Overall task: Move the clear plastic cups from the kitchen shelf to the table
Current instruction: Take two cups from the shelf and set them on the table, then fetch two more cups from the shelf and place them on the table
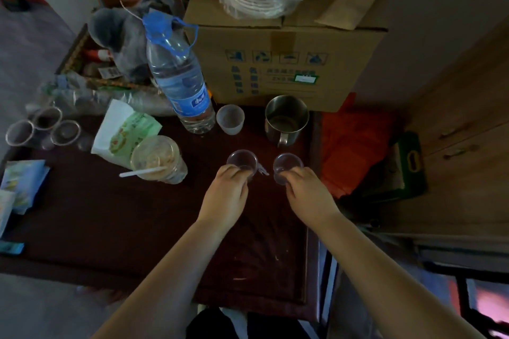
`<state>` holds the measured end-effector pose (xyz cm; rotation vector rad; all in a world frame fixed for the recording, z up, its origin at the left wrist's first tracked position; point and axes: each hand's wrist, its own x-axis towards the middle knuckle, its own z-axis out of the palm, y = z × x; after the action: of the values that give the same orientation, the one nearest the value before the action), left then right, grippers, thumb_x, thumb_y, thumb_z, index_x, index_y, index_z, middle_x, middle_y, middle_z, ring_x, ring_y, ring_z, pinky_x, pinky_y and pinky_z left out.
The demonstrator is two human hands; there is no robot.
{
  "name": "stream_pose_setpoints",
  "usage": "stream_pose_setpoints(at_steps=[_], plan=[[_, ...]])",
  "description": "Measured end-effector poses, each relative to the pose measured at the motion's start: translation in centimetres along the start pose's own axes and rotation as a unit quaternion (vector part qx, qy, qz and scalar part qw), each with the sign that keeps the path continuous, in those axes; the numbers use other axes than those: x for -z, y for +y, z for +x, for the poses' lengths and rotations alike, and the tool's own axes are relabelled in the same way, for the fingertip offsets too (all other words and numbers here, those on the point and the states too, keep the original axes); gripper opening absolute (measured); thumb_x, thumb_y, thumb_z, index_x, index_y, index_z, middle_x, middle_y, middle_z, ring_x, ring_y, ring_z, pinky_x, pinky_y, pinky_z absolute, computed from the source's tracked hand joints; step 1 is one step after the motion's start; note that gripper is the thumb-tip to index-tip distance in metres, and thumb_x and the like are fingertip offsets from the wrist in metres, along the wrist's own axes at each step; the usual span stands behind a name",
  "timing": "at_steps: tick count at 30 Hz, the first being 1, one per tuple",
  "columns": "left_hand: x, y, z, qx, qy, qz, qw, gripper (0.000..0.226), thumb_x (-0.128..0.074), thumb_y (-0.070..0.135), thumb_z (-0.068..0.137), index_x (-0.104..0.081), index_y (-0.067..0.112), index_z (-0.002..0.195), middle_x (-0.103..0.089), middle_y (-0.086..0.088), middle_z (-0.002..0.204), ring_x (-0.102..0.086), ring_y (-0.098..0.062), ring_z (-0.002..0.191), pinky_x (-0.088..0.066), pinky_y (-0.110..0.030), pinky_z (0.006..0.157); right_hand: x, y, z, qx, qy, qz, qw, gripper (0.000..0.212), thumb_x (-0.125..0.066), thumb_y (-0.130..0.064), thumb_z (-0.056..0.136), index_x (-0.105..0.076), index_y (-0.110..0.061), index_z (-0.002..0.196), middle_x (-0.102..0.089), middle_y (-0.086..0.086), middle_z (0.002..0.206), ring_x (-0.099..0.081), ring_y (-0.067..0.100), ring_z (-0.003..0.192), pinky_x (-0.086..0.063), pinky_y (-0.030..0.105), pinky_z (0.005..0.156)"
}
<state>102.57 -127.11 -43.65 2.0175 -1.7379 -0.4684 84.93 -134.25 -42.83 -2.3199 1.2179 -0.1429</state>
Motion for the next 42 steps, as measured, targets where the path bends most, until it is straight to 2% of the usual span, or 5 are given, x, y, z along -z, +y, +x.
stream_pose_setpoints(at_steps=[10,23,26,33,42], plan=[[-2.7,-1.3,0.8,0.057,-0.032,-0.013,0.998,0.037,-0.047,0.01,0.09,-0.051,0.013,0.127,-0.054,-0.002,0.129,-0.037,-0.014,0.127,-0.027,-0.02,0.1,-1.6,1.0,0.8,0.038,-0.033,0.0,0.999,0.033,-0.049,-0.004,0.088,-0.054,-0.006,0.121,-0.056,0.01,0.123,-0.045,0.023,0.119,-0.042,0.031,0.096],[-0.8,0.3,-0.1,0.055,-0.005,-0.007,0.998,0.046,-0.052,0.014,0.088,-0.043,0.013,0.133,-0.049,-0.005,0.135,-0.033,-0.018,0.13,-0.027,-0.029,0.104,0.0,-0.4,-0.7,0.008,0.01,0.008,1.0,0.034,-0.047,-0.008,0.09,-0.054,-0.008,0.123,-0.056,0.008,0.127,-0.044,0.024,0.124,-0.042,0.035,0.097],[1.0,0.8,-1.1,0.03,0.014,-0.014,0.999,0.046,-0.054,0.014,0.087,-0.043,0.013,0.132,-0.05,-0.005,0.133,-0.036,-0.018,0.128,-0.029,-0.03,0.104,1.1,-2.0,-1.7,-0.017,0.049,0.006,0.999,0.033,-0.048,-0.011,0.09,-0.053,-0.009,0.123,-0.056,0.006,0.126,-0.046,0.023,0.12,-0.046,0.038,0.092],[7.3,3.0,-2.4,-0.054,0.049,-0.033,0.997,0.047,-0.054,0.023,0.087,-0.042,0.019,0.133,-0.049,0.0,0.132,-0.043,-0.017,0.122,-0.036,-0.027,0.093,4.2,-8.2,-5.6,-0.081,0.174,-0.021,0.981,0.033,-0.049,-0.022,0.092,-0.053,-0.016,0.124,-0.058,0.002,0.127,-0.051,0.019,0.117,-0.042,0.027,0.088],[19.8,5.7,-8.7,-0.272,0.081,0.041,0.958,0.05,-0.048,0.034,0.09,-0.041,0.012,0.135,-0.048,-0.007,0.137,-0.041,-0.024,0.126,-0.037,-0.041,0.1,7.6,-21.2,-15.2,-0.193,0.318,-0.098,0.923,0.051,-0.044,-0.044,0.092,-0.042,-0.016,0.135,-0.045,0.004,0.142,-0.033,0.02,0.133,-0.03,0.035,0.106]])
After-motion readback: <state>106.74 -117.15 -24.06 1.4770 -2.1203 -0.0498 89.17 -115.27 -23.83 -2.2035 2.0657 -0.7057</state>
